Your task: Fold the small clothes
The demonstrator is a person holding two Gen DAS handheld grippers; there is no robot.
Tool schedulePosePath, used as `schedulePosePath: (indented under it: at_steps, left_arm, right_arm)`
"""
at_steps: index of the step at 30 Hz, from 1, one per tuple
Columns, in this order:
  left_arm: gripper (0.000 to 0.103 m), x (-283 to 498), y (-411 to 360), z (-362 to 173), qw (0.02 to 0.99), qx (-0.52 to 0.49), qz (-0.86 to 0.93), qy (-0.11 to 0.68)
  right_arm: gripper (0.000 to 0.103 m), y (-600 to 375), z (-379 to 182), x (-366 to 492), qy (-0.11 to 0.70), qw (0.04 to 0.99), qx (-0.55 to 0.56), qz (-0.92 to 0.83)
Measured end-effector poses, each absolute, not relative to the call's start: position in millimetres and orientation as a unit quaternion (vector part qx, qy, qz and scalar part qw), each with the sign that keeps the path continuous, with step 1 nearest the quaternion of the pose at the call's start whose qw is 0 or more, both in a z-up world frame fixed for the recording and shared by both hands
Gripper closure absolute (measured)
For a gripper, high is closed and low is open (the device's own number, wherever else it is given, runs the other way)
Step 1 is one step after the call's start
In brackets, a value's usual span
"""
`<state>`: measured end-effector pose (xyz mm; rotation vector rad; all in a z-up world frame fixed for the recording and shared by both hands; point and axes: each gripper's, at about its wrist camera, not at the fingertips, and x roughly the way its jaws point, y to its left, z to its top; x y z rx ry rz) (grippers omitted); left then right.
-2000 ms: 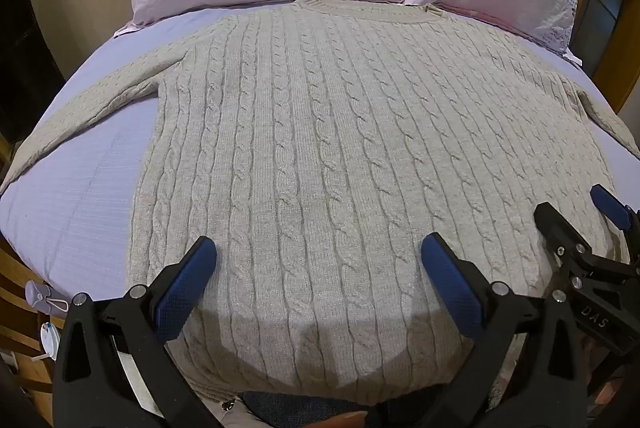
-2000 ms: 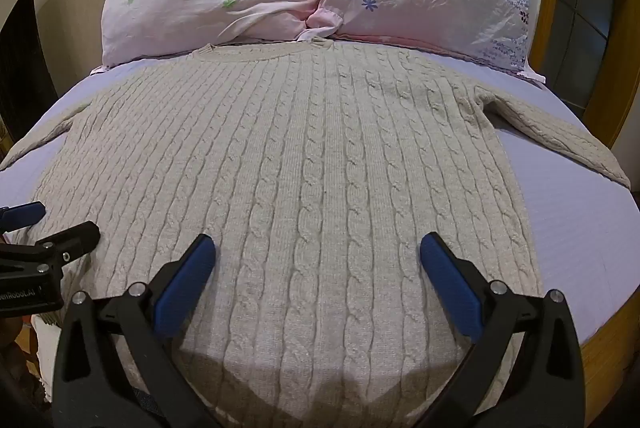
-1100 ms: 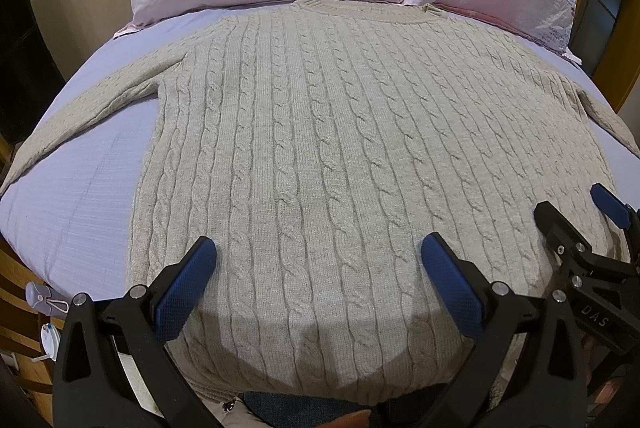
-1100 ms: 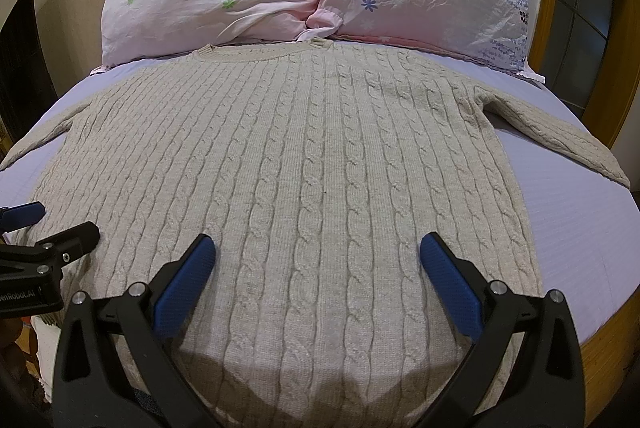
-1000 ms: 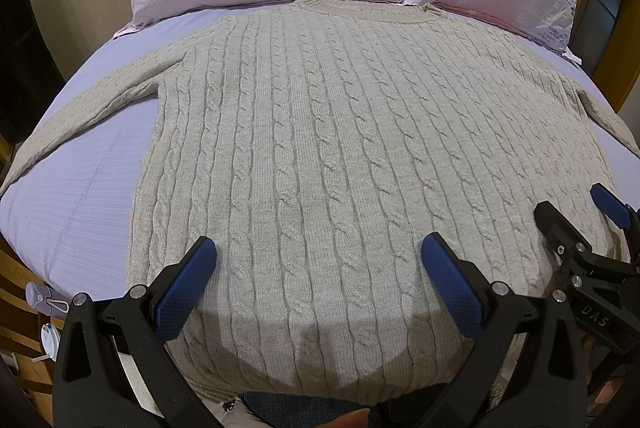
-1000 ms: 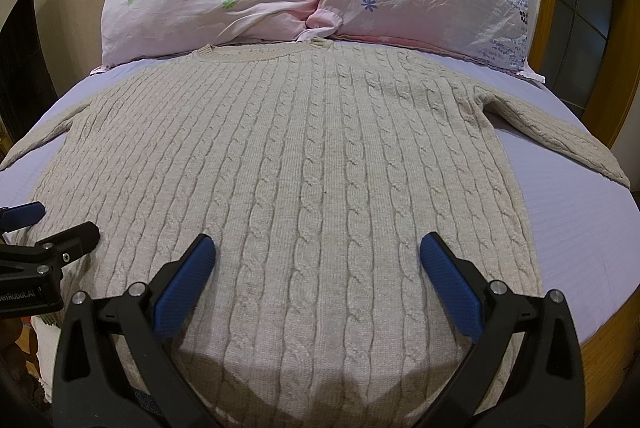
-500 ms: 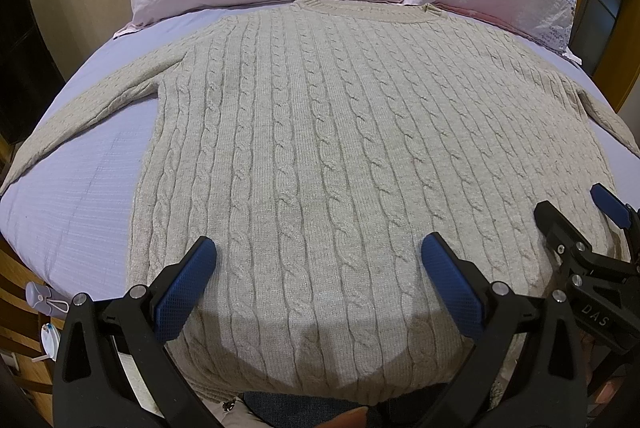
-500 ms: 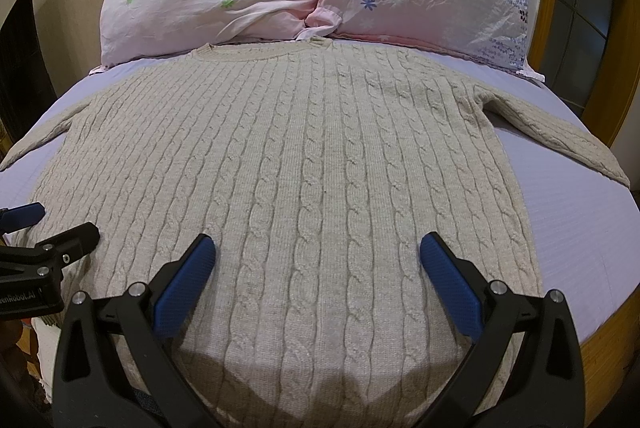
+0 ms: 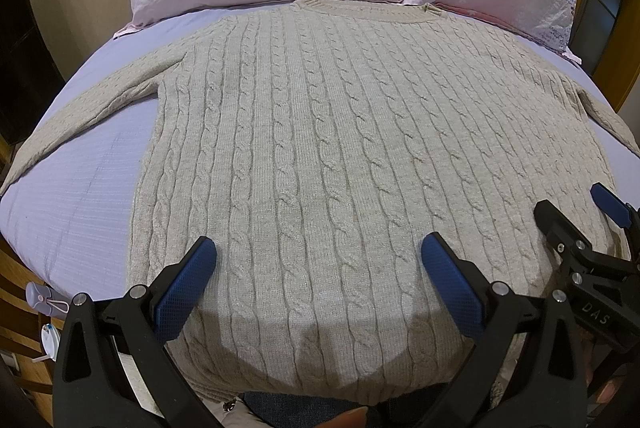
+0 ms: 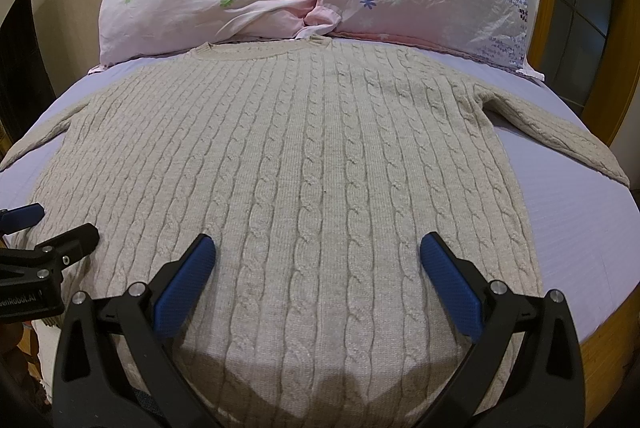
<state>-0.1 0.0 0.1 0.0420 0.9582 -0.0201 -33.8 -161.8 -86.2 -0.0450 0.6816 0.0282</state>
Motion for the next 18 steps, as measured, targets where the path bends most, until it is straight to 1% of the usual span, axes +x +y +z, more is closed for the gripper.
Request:
schedulePosePath:
  at_steps: [18]
  left_arm:
    - [0.001, -0.1, 0.0, 0.0, 0.887, 0.02, -0.01, 0.462]
  right_arm:
    - [0.002, -161.6, -88.1, -36.1, 0.336, 0.941, -0.023, 0.013]
